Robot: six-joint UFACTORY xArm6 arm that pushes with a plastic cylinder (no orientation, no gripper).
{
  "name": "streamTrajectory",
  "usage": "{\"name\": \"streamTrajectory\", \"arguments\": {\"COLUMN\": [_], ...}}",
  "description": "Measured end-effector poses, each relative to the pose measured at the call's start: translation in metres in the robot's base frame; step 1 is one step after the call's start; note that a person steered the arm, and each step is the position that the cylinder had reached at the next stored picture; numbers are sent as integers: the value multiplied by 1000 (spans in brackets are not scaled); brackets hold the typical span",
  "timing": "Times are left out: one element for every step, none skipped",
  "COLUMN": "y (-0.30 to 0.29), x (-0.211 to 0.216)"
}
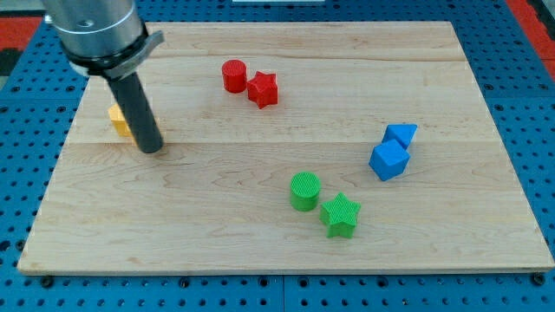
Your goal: Point your arm to the right side of the green star
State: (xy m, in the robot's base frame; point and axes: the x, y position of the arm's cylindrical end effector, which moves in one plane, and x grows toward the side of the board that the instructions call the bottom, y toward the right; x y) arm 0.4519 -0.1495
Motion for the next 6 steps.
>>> {"name": "streamTrajectory", "arguments": {"y": [103, 218, 262, 279, 270, 209], "x": [-1, 17, 52, 93, 142, 137]}}
